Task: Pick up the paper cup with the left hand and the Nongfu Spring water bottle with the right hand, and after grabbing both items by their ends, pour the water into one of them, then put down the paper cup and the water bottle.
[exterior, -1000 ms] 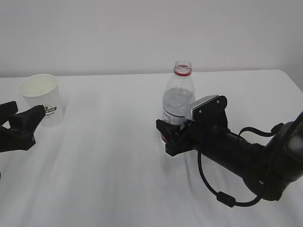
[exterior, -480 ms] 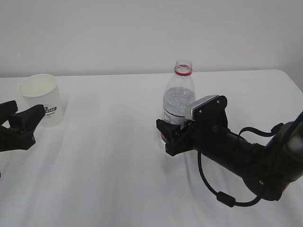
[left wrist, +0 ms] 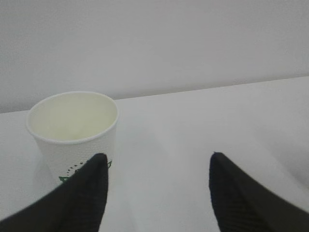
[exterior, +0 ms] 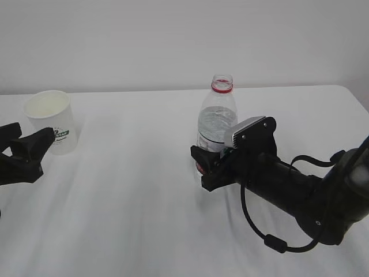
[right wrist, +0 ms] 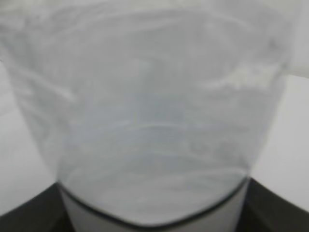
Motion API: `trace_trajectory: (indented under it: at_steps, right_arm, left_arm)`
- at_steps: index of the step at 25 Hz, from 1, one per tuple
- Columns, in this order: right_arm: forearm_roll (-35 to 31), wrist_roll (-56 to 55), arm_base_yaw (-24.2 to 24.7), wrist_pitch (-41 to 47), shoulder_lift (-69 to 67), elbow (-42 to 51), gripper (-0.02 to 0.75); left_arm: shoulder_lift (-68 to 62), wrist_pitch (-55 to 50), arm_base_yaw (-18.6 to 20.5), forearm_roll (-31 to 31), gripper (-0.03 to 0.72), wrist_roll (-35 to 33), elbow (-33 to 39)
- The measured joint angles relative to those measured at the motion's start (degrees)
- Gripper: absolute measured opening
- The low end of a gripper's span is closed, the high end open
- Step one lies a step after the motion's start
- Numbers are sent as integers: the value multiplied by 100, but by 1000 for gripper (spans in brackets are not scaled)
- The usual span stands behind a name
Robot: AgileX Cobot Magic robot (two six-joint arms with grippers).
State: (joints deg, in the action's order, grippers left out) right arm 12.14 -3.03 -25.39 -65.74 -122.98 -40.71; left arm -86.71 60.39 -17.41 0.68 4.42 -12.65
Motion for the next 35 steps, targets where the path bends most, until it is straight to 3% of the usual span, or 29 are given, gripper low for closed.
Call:
trace_trajectory:
  at_steps: [15,35]
  right_arm:
    - [-199,551,0,248,549,653,468]
    - [-486,582,0,385,2514,1830,467]
  left_arm:
    - [0,0,0,0,470,0,0]
    - [0,267,0,0,470,0,0]
